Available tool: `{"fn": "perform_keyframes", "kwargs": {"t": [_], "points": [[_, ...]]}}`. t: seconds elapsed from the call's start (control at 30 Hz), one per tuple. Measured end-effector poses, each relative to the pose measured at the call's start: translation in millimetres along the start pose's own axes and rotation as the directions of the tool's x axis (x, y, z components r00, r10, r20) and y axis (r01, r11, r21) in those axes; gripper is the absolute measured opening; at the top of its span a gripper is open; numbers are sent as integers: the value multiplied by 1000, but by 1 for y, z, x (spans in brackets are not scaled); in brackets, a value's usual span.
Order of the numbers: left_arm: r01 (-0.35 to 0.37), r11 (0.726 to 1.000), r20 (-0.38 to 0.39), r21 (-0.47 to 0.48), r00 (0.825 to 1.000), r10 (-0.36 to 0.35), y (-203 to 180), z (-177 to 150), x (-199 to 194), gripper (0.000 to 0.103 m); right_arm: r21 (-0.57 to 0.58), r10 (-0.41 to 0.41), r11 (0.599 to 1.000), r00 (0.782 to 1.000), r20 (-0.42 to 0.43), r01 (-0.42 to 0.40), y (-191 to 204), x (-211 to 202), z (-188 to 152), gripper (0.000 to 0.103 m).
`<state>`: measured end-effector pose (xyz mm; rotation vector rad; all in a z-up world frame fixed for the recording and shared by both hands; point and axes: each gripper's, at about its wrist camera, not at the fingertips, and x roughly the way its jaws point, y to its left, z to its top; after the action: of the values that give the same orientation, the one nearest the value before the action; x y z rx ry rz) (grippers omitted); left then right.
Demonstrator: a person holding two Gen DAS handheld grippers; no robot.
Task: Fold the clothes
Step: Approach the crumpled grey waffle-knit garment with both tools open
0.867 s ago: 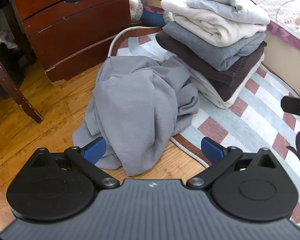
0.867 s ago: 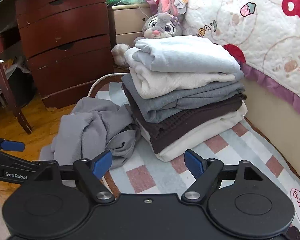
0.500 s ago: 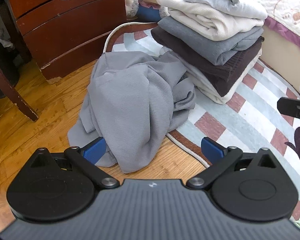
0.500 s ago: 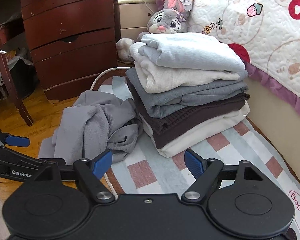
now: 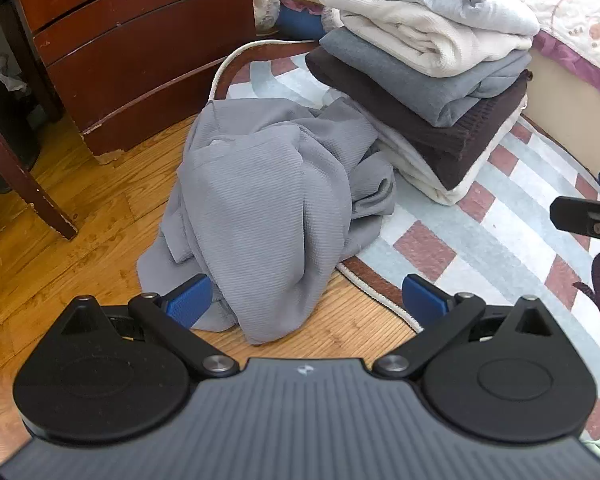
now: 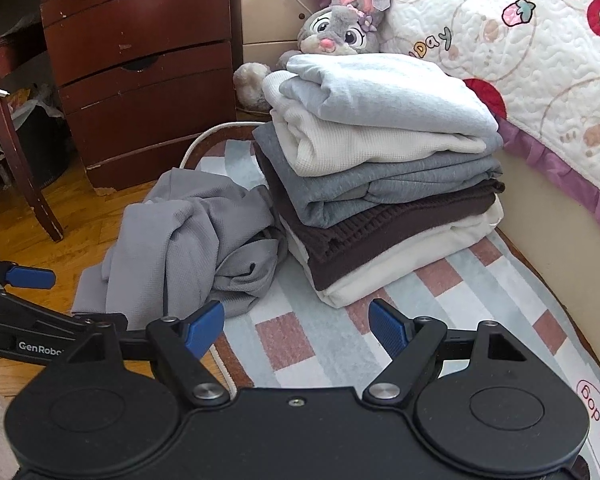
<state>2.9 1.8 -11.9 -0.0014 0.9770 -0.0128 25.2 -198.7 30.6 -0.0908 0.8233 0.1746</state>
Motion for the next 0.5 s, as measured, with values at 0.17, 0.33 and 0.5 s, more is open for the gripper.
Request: {"fn": "perform_keyframes", "kwargs": {"t": [0.17,0.33,0.5], "points": [[-6,1000,-9,3,1000,6,0,-1,3,103,8,-4,1000,1000,-7,4,-1,0,-1,83],[-2,1000,-15,2,1000,2,0,0,4,103,16,-8,1000,1000,-17,8,-3,1,-1,83],[-4,1000,-27,0,1000,4,1,0,8,103,17,-11,1000,1000,-20,11,-3,2,1,83]]}}
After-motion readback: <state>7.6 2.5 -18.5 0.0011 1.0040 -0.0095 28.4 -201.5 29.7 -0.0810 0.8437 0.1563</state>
